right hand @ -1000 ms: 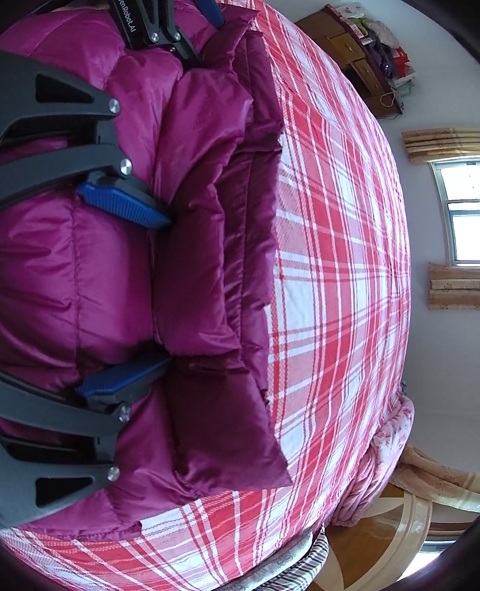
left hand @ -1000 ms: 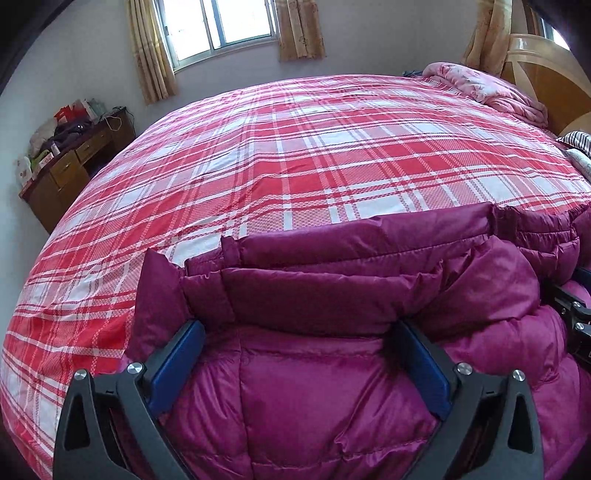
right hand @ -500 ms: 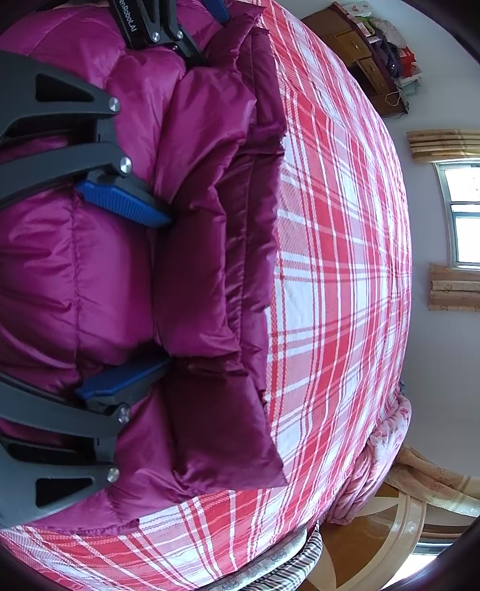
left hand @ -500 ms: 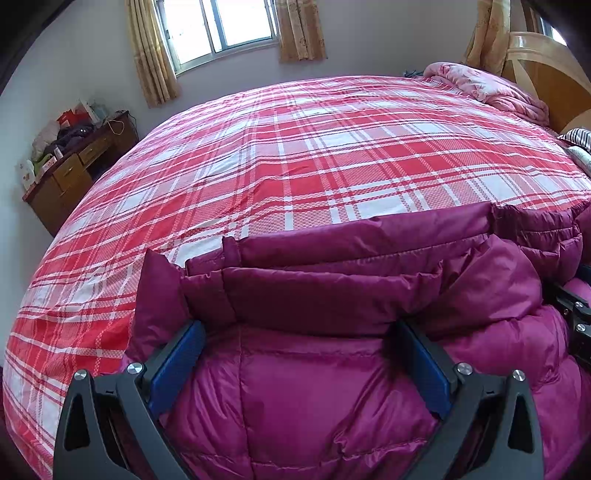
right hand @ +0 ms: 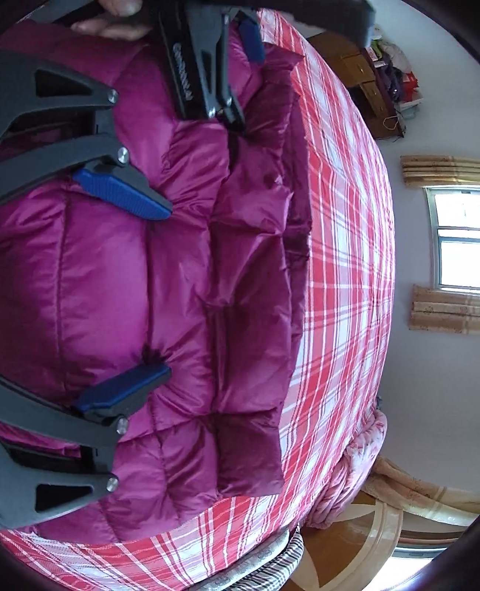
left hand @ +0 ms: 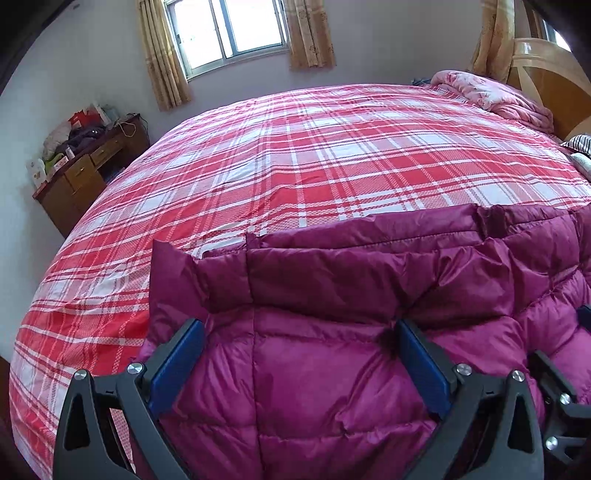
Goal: Fold large clothes
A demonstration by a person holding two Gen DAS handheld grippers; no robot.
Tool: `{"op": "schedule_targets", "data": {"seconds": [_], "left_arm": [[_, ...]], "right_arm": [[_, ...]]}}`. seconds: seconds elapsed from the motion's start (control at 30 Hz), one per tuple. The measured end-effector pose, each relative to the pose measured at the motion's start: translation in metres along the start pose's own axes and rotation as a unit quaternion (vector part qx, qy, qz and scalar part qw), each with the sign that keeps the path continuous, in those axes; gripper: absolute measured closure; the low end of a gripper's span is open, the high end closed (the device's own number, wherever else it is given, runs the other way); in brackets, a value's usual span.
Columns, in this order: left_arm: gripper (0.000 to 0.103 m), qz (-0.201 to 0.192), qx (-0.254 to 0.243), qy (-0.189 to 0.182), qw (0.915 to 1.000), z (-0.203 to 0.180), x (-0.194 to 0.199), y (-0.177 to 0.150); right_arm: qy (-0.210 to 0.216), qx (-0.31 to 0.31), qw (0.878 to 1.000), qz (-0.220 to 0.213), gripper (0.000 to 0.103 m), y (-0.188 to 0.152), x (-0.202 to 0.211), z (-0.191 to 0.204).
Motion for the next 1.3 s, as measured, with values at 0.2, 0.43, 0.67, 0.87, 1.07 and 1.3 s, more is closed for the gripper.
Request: {"op": "schedule_targets", "data": {"seconds": [0.2,0.43,0.67,0.87,1.07,1.3], "left_arm": [[0.001,-0.013,0.008,-0.021,0.9997,0.002,0.040,-0.017],[0.001,-0.020,0.006,-0.011,0.9997,-0.007,0.026,-0.038],[0.001,-0.017,0.009,-0.017,0.9997,-0.008,0.024,-0.039],[0.001,-0.020,0.011,-0.017,0.9996,-0.005,0.026,-0.040],[0.001,-0.021,0.014,-0.011,0.9996,-0.003,0.033,-0.042],[0.001,-0.045,0.072,0.010,0.9963,0.074,0.093,-0.084]], "right_arm": [[-0.006,-0.001,1.000,0.002,0.016,0.000,-0.005,-0.003],[0.011,-0.008,0.999,-0.035,0.017,-0.016,0.046,0.004],[0.021,0.019,0.999,-0.033,0.017,-0.061,0.068,0.025],[-0.011,0.047,0.998,-0.039,0.015,-0.071,0.048,0.028],[-0.009,0.040,0.998,-0.044,0.013,-0.072,0.048,0.024],[0.008,0.024,0.997,-0.075,0.013,-0.076,0.095,0.021]]}}
Point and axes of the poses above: each gripper's, at about its wrist camera, not at the fingertips, and x roughly against the way its jaws point, z to its left, y to its top, the point moved 3 cm from there along -x, roughly the way its jaws point, and after that the axes turned 9 degrees about y, right-handed, at the moved point
